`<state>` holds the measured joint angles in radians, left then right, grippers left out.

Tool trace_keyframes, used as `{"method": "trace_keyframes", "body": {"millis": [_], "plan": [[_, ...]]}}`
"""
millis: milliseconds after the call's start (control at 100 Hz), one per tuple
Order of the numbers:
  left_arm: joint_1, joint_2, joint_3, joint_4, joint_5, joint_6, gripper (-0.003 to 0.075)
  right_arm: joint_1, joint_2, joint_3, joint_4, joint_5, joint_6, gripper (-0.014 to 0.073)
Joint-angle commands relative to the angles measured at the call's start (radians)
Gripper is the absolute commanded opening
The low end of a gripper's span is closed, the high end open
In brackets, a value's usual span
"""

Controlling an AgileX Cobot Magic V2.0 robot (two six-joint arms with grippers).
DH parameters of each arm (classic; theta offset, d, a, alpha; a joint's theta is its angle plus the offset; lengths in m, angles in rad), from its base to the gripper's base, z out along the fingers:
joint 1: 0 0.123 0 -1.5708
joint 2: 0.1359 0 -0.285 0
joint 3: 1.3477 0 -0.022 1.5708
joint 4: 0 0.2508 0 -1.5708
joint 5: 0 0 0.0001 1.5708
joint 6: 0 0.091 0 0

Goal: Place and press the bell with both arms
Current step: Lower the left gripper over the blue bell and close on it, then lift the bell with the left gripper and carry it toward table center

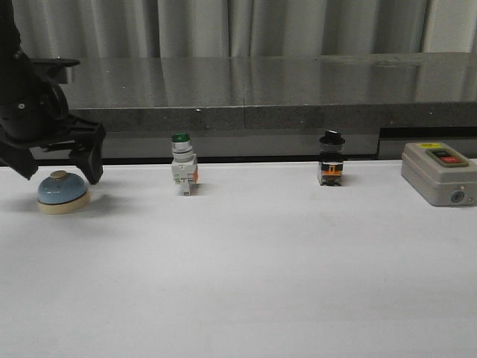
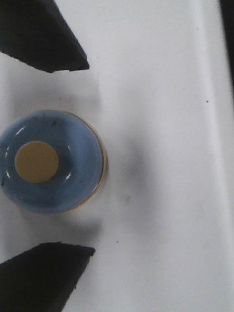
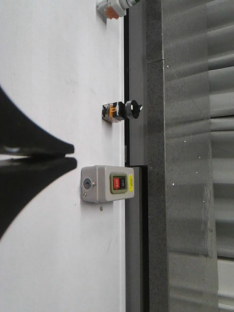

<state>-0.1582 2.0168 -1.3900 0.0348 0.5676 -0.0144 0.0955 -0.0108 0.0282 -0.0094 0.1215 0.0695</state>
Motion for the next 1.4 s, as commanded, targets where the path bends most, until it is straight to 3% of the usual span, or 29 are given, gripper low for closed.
{"method": "trace_keyframes", "body": {"millis": [0, 330, 400, 570, 670, 1020, 1390], "plan": [[0.000, -0.034, -0.030, -0.001, -0.023, -0.001, 0.0662, -0.007, -0.014, -0.015, -0.012, -0.088, -0.007, -0.0060], [0.000, -0.017, -0.030, -0.001, 0.002, -0.001, 0.0629, -0.007, -0.014, -0.015, -0.012, -0.088, -0.007, -0.0060], [0.000, -0.017, -0.030, -0.001, 0.006, -0.001, 0.0557, -0.007, -0.014, -0.015, -0.012, -0.088, -0.007, -0.0060], [0.000, -0.017, -0.030, -0.001, 0.006, -0.001, 0.0300, -0.007, -0.014, -0.015, -0.012, -0.088, -0.007, -0.0060], [0.000, -0.026, -0.030, -0.001, 0.019, -0.001, 0.0225, -0.007, -0.014, -0.015, -0.012, -0.088, -0.007, -0.0060], [-0.080, -0.181, -0.030, -0.010, 0.070, -0.001, 0.0221, -0.007, -0.014, -0.015, -0.012, -0.088, -0.007, -0.0060], [-0.373, -0.214, -0.030, -0.015, 0.057, -0.001, 0.0221, -0.007, -0.014, -0.015, -0.012, -0.088, -0.007, -0.0060]]}}
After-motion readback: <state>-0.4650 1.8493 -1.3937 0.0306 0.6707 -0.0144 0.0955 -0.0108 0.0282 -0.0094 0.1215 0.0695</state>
